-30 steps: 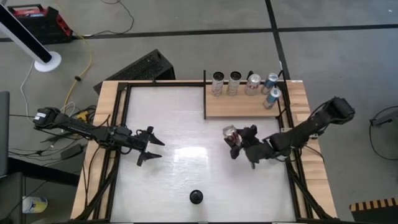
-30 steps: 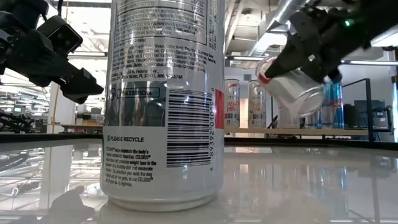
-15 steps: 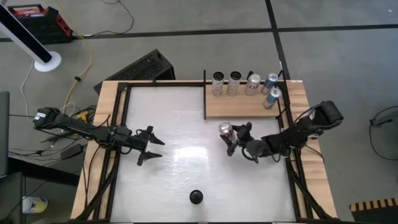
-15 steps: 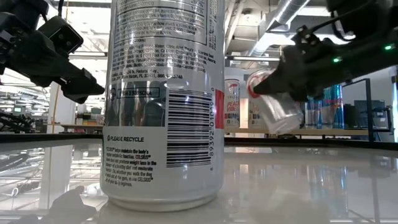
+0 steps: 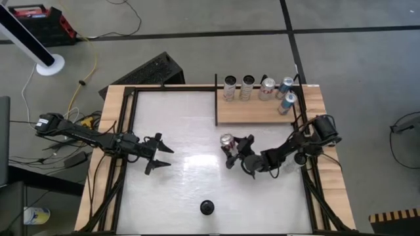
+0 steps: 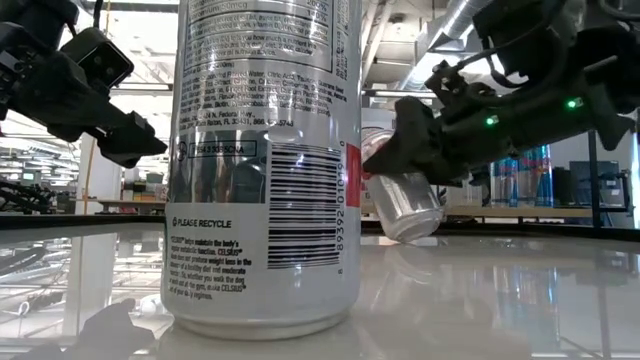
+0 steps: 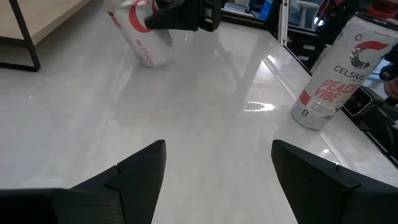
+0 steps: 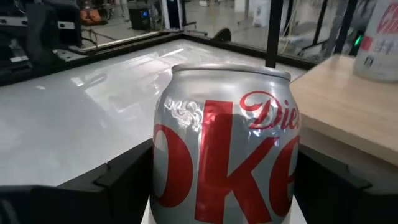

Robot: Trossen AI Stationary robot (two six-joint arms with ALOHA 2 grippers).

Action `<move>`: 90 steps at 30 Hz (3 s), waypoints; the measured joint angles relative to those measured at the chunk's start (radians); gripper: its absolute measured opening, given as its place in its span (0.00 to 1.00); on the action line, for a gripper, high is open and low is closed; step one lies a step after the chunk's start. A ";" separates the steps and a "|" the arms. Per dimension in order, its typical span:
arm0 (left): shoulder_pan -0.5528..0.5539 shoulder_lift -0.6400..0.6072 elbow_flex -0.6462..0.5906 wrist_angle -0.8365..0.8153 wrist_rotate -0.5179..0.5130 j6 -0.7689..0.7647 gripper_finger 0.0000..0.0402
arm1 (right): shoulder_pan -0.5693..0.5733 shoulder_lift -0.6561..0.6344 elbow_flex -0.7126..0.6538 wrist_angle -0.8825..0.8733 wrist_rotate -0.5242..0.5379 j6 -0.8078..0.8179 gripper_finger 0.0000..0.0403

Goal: Place canned beverage on shelf
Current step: Put the silver soda can on the shelf aligned with the other silver soda can

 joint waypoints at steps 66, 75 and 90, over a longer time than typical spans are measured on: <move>0.000 0.000 0.000 -0.005 0.005 -0.002 0.69 | -0.049 -0.131 0.639 -1.430 -0.392 0.452 0.95; 0.000 0.000 0.000 -0.005 0.004 -0.001 0.69 | -0.049 -0.131 0.639 -1.442 -0.392 0.460 0.79; 0.000 0.000 0.000 -0.006 0.004 -0.002 0.69 | -0.038 -0.244 0.637 -1.620 -0.393 0.470 0.68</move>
